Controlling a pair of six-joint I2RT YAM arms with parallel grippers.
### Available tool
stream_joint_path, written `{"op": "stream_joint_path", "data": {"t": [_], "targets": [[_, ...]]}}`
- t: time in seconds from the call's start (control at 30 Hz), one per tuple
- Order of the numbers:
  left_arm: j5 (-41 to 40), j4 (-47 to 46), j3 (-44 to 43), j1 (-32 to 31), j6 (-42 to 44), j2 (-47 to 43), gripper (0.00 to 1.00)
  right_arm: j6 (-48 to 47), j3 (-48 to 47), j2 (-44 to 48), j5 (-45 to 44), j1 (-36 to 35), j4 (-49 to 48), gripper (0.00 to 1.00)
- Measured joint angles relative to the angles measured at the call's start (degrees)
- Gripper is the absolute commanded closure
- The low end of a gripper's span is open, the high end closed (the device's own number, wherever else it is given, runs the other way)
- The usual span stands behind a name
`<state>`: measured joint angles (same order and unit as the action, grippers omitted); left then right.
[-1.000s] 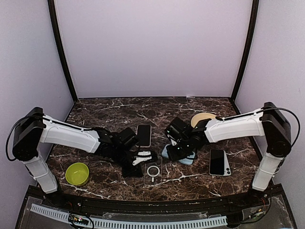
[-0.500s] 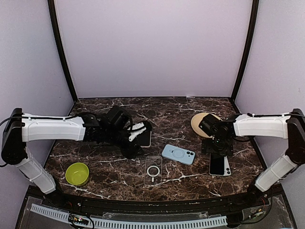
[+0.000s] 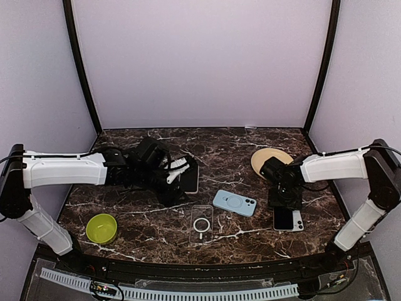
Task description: Put the phone into the phone case
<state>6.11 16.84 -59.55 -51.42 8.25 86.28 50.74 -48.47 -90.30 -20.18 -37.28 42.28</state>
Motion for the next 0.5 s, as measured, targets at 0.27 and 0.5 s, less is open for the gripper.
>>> {"op": "stream_joint_path", "data": {"t": [0.27, 0.5], "targets": [[0.15, 0.0, 0.0, 0.0, 0.0, 0.02, 0.33, -1.51, 0.55, 0.48, 0.0, 0.31, -1.4, 0.54], [0.2, 0.02, 0.0, 0.0, 0.11, 0.5, 0.34, -4.48, 1.11, 2.51, 2.62, 0.48, -2.56, 0.61]]}}
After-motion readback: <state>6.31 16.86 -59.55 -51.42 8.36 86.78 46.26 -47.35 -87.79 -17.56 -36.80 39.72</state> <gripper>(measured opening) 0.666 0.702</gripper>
